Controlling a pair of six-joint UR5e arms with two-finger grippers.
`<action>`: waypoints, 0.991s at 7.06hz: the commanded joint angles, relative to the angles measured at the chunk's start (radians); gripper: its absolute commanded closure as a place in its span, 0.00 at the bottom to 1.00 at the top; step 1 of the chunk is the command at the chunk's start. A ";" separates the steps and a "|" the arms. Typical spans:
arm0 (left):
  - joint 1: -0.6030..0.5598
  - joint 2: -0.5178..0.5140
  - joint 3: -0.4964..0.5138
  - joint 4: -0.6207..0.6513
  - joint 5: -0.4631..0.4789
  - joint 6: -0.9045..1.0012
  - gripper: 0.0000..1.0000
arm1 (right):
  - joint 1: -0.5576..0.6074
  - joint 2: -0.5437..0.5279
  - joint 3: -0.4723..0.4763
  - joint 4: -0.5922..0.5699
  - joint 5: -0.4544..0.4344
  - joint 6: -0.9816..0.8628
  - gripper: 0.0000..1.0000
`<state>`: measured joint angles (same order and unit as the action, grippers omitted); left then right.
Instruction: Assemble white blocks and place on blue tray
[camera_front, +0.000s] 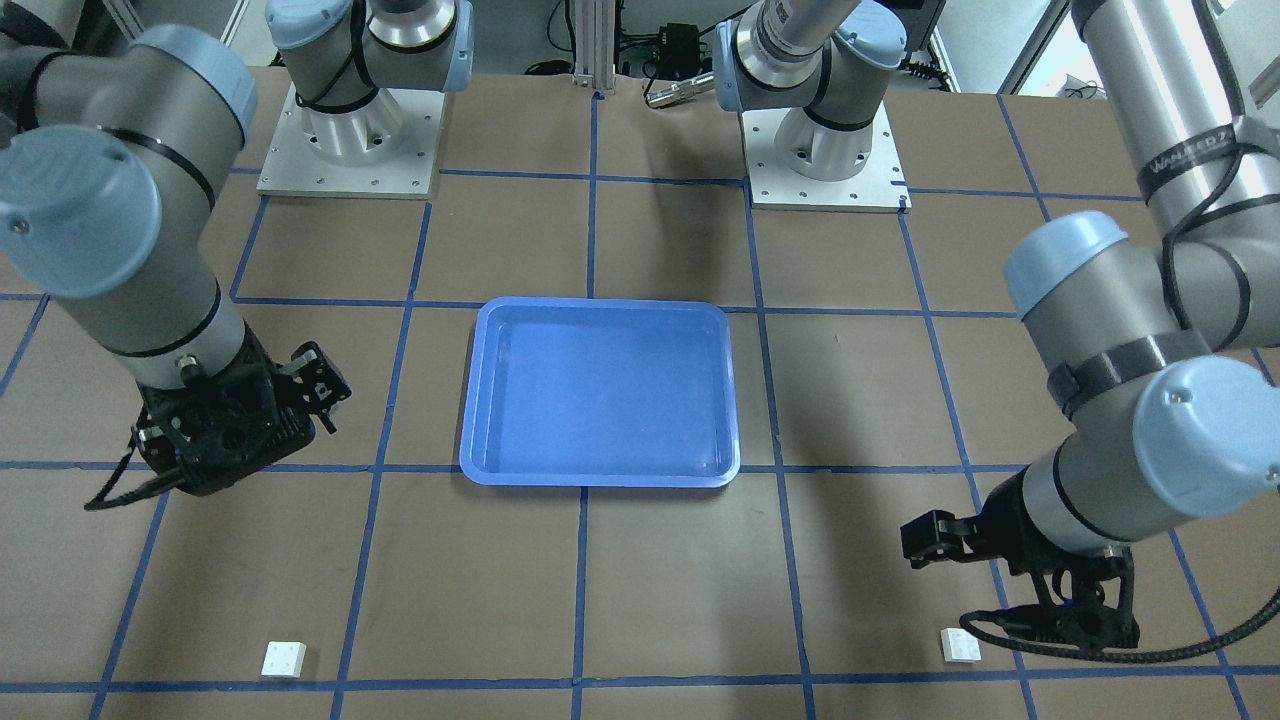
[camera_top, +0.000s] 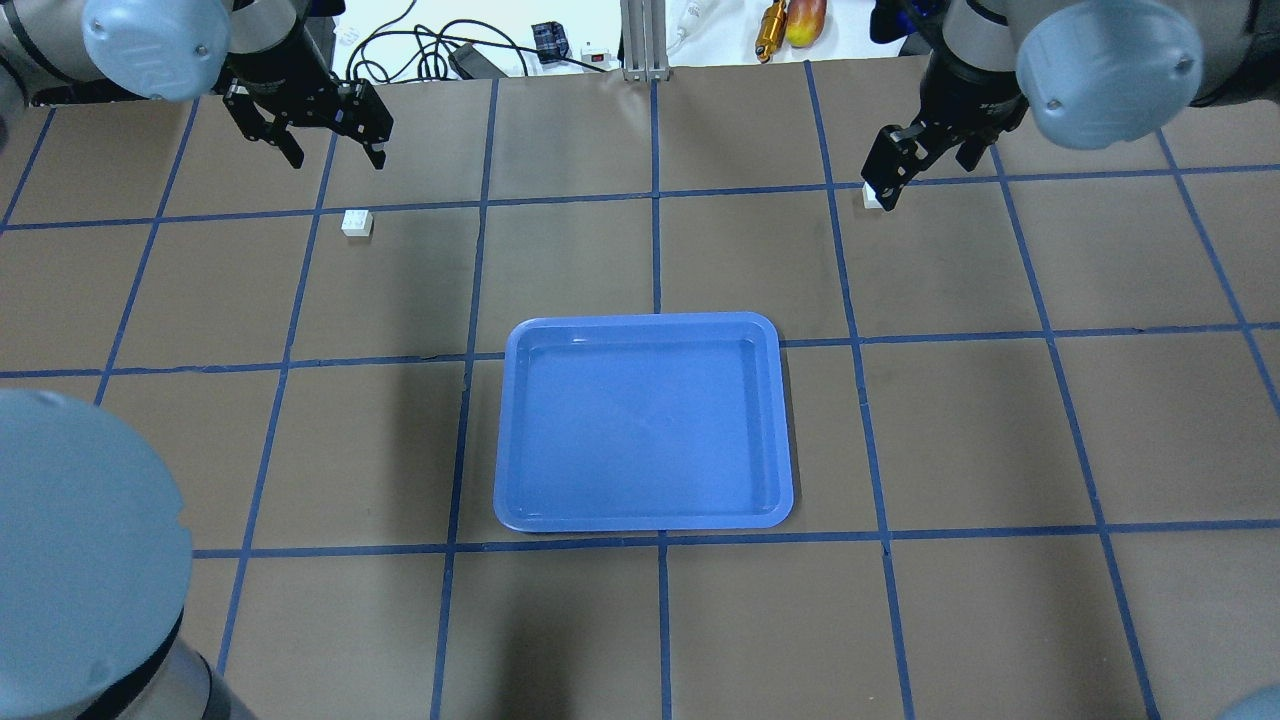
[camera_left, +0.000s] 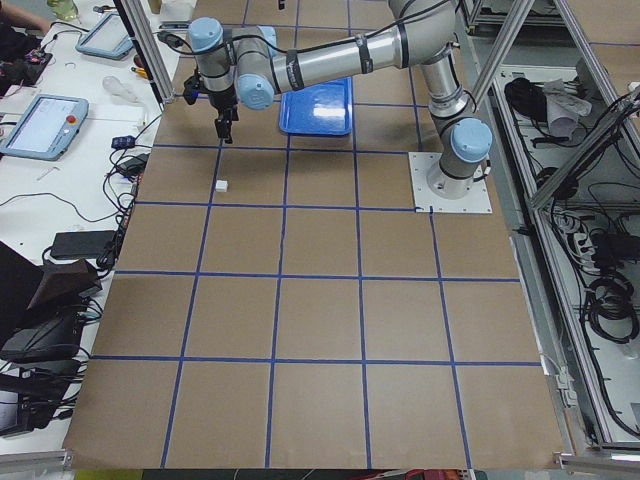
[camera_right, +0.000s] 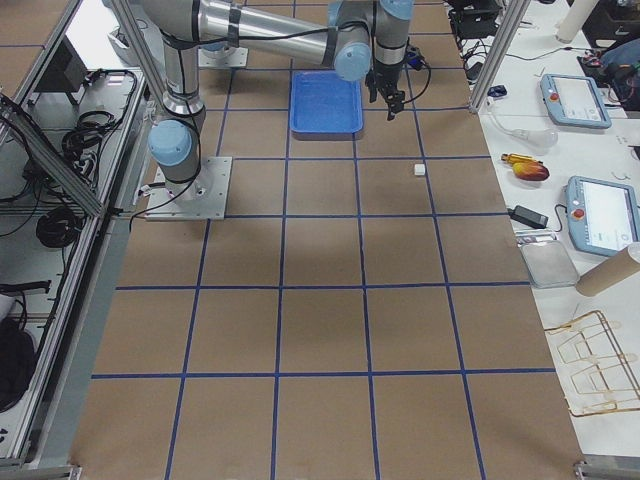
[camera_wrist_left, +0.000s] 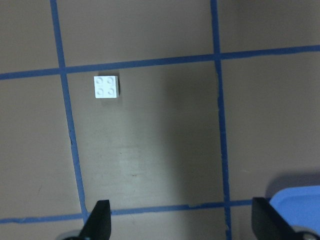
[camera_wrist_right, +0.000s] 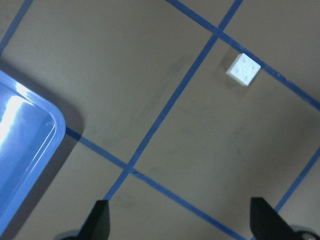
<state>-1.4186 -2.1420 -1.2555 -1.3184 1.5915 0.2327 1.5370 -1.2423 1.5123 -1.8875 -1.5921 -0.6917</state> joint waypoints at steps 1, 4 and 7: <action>0.012 -0.126 0.021 0.141 0.088 0.037 0.00 | -0.006 0.130 -0.023 -0.120 0.027 -0.302 0.00; 0.047 -0.208 0.070 0.151 0.084 0.114 0.00 | -0.072 0.294 -0.157 -0.142 0.128 -0.649 0.00; 0.047 -0.243 0.067 0.154 0.021 0.100 0.02 | -0.157 0.371 -0.215 -0.130 0.283 -0.845 0.00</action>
<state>-1.3720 -2.3724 -1.1897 -1.1660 1.6216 0.3366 1.4272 -0.8896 1.3056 -2.0242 -1.3856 -1.4829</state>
